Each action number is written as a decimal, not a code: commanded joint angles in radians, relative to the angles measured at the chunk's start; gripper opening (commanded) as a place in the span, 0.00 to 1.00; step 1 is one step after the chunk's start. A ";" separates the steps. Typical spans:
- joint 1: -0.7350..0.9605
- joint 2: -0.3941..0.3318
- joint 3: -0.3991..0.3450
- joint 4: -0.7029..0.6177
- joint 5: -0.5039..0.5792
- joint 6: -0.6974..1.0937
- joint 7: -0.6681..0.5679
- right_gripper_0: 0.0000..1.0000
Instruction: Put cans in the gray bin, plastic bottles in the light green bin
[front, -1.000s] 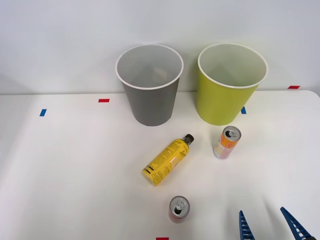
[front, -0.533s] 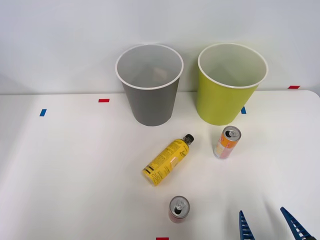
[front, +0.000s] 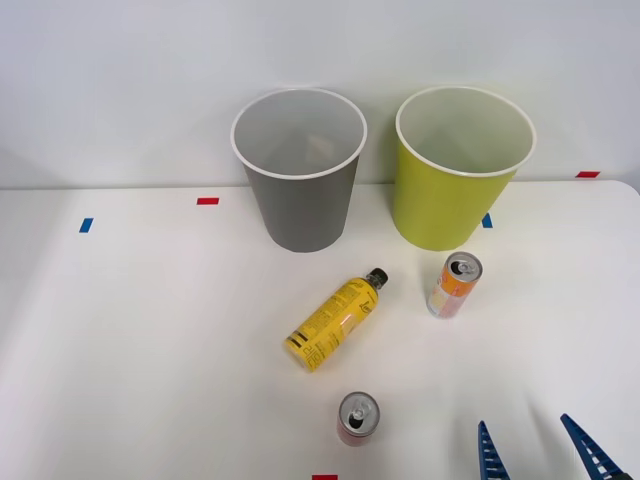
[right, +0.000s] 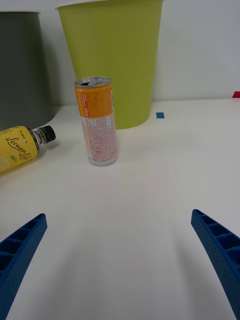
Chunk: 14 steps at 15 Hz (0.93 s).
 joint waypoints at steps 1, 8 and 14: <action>0.000 0.000 0.000 0.000 0.000 0.000 0.000 1.00; 0.000 0.000 0.000 0.000 0.000 0.000 0.000 1.00; 0.000 0.000 0.000 0.000 0.000 0.000 0.000 1.00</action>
